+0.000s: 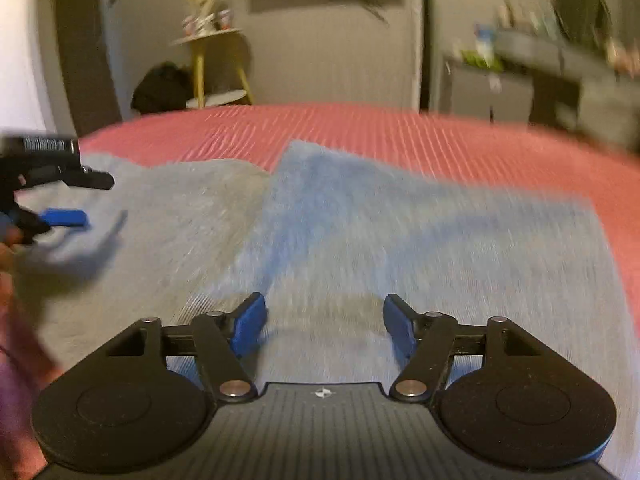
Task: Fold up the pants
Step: 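Grasp the cuff of the sweatpants with the left gripper and lift it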
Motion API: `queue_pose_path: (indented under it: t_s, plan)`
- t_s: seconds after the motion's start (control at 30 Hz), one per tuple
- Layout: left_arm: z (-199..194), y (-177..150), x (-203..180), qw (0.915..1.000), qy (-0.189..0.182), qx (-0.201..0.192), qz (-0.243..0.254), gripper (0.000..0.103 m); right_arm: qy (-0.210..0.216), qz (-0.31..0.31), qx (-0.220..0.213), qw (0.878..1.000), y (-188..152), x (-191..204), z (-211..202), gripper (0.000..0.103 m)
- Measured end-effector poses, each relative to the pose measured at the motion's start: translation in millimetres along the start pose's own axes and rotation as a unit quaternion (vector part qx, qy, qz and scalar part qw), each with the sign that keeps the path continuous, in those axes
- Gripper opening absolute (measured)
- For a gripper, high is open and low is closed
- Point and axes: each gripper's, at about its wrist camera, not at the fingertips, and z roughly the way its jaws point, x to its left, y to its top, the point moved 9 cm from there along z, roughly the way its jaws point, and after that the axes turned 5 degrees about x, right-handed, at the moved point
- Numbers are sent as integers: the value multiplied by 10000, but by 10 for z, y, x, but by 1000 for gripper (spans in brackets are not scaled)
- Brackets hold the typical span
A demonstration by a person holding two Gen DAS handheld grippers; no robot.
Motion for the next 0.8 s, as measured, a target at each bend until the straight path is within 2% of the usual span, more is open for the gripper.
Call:
queue_pose_path:
  t_s: [0.07, 0.13, 0.2, 0.3, 0.37, 0.4, 0.47, 0.6, 0.7, 0.8]
  plan:
    - [-113, 83, 101, 9997, 123, -219, -17, 64, 65, 357, 152, 9992, -99, -222, -138, 69]
    - [-233, 169, 284, 9984, 241, -401, -318, 64, -463, 151, 379, 9981, -102, -441, -185, 77]
    - [-414, 257, 620, 9929, 266, -722, -909, 64, -733, 474, 467, 9951, -96, -688, -306, 78]
    - [-564, 309, 1034, 9807, 432, -1034, -1605, 65, -502, 1327, 478, 9887, -139, -1013, -450, 79]
    - [-514, 284, 1248, 9773, 709, -914, -1774, 64, -396, 1616, 449, 9850, -150, -1120, -457, 79]
    - [-459, 258, 1335, 9770, 699, -778, -1861, 64, -362, 1717, 444, 9835, -153, -1135, -433, 80]
    - [-292, 202, 1454, 9741, 451, -448, -2172, 63, -295, 1752, 411, 9832, -147, -1099, -426, 82]
    - [-116, 266, 1446, 9720, -266, -495, -2283, 66, -208, 1663, 395, 9851, -186, -1056, -420, 83]
    - [56, 286, 1471, 9723, -328, -470, -2267, 71, -175, 1725, 384, 9841, -188, -1054, -347, 85]
    - [111, 328, 1440, 9739, -332, -605, -2161, 68, -194, 1702, 350, 9846, -174, -982, -344, 86]
